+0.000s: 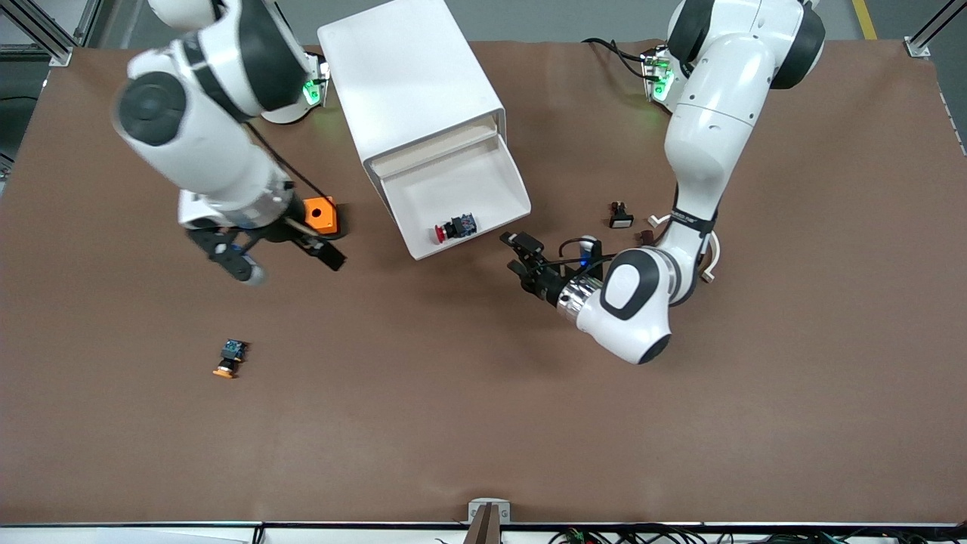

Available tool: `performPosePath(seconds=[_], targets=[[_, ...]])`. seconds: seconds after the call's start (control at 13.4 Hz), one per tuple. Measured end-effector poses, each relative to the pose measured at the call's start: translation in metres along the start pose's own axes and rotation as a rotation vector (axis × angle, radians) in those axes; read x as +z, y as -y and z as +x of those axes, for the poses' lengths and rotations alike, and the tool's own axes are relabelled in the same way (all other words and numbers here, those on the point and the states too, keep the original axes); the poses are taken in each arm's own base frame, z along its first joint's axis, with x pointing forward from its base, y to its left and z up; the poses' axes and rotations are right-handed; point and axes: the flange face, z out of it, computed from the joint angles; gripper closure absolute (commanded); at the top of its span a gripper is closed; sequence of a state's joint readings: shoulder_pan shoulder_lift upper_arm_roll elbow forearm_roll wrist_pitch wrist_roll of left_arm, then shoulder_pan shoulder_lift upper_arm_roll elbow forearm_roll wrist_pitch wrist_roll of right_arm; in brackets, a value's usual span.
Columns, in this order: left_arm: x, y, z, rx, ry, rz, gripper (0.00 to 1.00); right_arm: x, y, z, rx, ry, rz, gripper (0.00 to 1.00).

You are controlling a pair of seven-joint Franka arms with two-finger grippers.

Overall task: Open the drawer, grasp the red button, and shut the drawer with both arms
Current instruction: 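Grasp the red push-button in the drawer with the right gripper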

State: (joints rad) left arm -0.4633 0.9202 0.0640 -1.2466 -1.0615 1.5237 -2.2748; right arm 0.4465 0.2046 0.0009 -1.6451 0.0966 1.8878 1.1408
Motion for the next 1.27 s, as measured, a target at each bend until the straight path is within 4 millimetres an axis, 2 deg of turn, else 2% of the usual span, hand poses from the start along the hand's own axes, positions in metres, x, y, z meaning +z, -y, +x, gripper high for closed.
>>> performPosePath(seconds=[0.22,0.45,0.67,1.05,1.27], targets=[[-0.038,-0.002,0.003,0.106,0.027,-0.071,0.01,0.032,0.027,-0.037,0.091,0.0,0.005,0.0],[-0.083,0.011,0.007,0.19,0.052,-0.147,0.01,0.068,0.048,-0.073,0.158,0.005,-0.012,0.0],[-0.112,0.019,0.017,0.233,-0.004,-0.242,0.01,0.1,0.061,-0.11,0.209,0.006,-0.022,0.0],[-0.123,0.016,0.03,0.337,-0.175,-0.353,0.01,0.145,0.057,-0.159,0.237,0.004,-0.031,0.0],[-0.158,0.013,0.045,0.366,-0.178,-0.41,0.01,0.16,0.052,-0.175,0.244,0.003,-0.045,0.01]])
